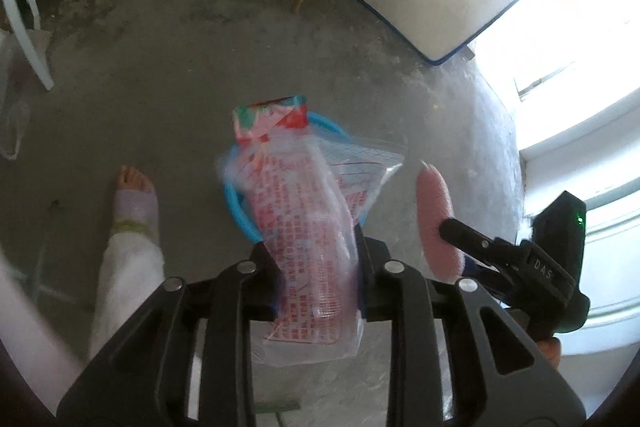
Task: Collect trash
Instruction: 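Open both tools over the blue basket to drop wrapper and pad, then move both tools back to the table toward the green-labelled bottle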
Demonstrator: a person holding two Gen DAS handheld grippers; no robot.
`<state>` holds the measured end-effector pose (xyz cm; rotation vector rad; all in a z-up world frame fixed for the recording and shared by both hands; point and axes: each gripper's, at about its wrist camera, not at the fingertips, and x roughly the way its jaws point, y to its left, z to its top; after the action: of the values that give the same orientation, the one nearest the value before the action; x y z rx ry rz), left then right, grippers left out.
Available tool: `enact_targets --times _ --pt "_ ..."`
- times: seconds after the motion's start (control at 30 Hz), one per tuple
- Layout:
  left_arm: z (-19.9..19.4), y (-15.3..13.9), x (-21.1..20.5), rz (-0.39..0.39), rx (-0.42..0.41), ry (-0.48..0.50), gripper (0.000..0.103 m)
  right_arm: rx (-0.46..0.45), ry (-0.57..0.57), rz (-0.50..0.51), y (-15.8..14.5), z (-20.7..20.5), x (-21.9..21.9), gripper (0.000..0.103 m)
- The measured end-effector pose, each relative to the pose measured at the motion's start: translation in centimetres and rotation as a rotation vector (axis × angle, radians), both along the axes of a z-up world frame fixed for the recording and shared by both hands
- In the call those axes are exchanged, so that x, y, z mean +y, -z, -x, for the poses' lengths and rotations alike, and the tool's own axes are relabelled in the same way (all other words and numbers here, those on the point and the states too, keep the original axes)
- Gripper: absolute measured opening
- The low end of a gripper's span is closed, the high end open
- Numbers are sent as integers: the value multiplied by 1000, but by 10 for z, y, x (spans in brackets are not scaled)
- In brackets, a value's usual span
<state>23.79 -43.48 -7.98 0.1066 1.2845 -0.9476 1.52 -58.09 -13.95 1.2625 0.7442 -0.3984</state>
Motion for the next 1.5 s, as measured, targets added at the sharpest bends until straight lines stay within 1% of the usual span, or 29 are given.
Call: enact_targets --times 0.03,0.07,0.1,0.13,0.17,0.2,0.23,0.27,0.33,0.37,0.47,0.57,0.67,0.8,0.87,0.9,0.97,1.07,1.1,1.2,1.3,1.33,1.37,1.4,1.5 --pt "-6 4 -7 4 -4 -11 35 -25 3 -2 7 -10 -9 83" --pt "-11 8 -14 0 -5 -17 54 -48 7 -9 15 -18 -14 89" --pt "-16 17 -23 -29 2 -27 65 -58 9 -20 26 -26 -22 90" --pt "-18 26 -32 -53 12 -32 74 -11 26 -23 47 -37 -31 90" --pt "-22 36 -38 -75 30 -34 74 25 30 -19 58 -44 -34 90" --pt "-26 40 -39 -85 42 -34 74 98 29 -8 80 -52 -38 90" --pt "-28 44 -40 -94 56 -38 74 137 29 -5 92 -55 -40 90" --pt "-28 44 -38 -92 71 -47 74 189 33 -27 112 -56 -41 90" --pt "-27 38 -27 -65 74 -46 74 188 58 -88 132 -50 -40 90" --pt "-25 34 -23 -55 65 -40 74 179 73 -100 137 -45 -39 90" --pt "-21 17 -5 -26 20 -43 74 168 100 -82 137 -29 -36 90" --pt "-14 -6 15 14 0 -52 74 164 105 -81 125 -17 -28 90" --pt "3 -35 39 65 -46 -40 74 135 92 -44 103 -4 -23 90" --pt "33 -80 89 144 -162 -10 81 67 25 39 57 4 2 90" --pt "45 -99 118 171 -216 -19 83 26 -12 73 33 12 19 90" --pt "52 -110 140 190 -250 -33 83 11 -29 87 23 14 25 90" --pt "62 -121 176 221 -289 -59 84 -24 -83 138 -7 13 45 90" --pt "73 -132 226 242 -352 -109 86 -72 -161 217 -50 5 71 90" --pt "77 -135 250 239 -383 -137 86 -87 -183 237 -63 3 78 90" --pt "86 -136 304 209 -471 -209 87 -159 -294 347 -120 -19 113 90" --pt "92 -130 358 160 -574 -303 88 -220 -406 426 -164 -41 149 90" --pt "92 -127 376 139 -614 -338 89 -246 -466 459 -182 -53 168 90" --pt "92 -123 393 99 -656 -376 89 -274 -527 486 -198 -66 187 90" --pt "91 -119 404 68 -685 -403 89 -291 -568 500 -209 -74 202 90" --pt "83 -110 444 1 -760 -506 89 -372 -761 536 -246 -117 271 90"
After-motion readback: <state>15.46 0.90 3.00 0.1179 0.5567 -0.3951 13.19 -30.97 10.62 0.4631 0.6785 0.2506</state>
